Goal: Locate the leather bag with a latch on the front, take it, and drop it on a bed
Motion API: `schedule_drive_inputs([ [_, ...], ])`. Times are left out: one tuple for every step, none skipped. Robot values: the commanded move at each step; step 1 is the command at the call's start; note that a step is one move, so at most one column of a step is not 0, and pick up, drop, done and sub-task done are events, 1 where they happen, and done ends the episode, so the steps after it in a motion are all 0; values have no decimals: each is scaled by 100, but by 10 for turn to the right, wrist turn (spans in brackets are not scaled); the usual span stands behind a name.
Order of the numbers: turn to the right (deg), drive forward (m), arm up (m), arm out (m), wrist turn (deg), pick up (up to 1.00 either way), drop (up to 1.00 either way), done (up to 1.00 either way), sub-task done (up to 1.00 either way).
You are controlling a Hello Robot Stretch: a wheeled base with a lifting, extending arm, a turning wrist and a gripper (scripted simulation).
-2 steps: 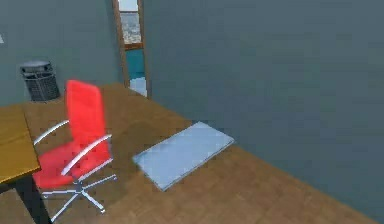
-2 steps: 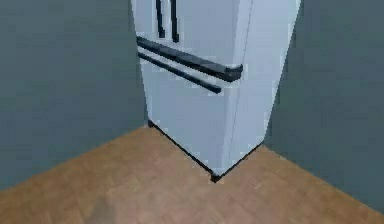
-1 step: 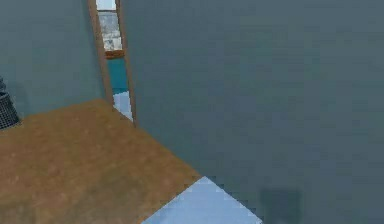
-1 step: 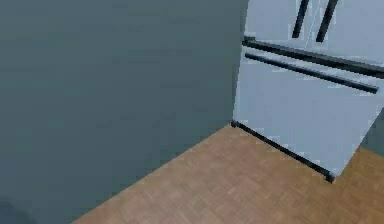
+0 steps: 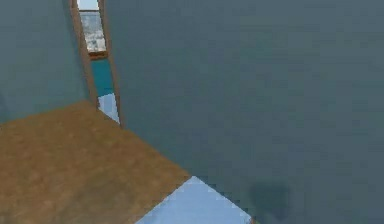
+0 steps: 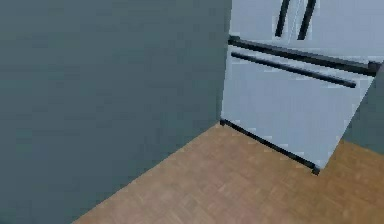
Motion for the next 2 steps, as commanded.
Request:
schedule_drive_inputs([
  [0,65,0,0,0,0,0,0,0],
  [-360,0,0,0,0,0,0,0,0],
])
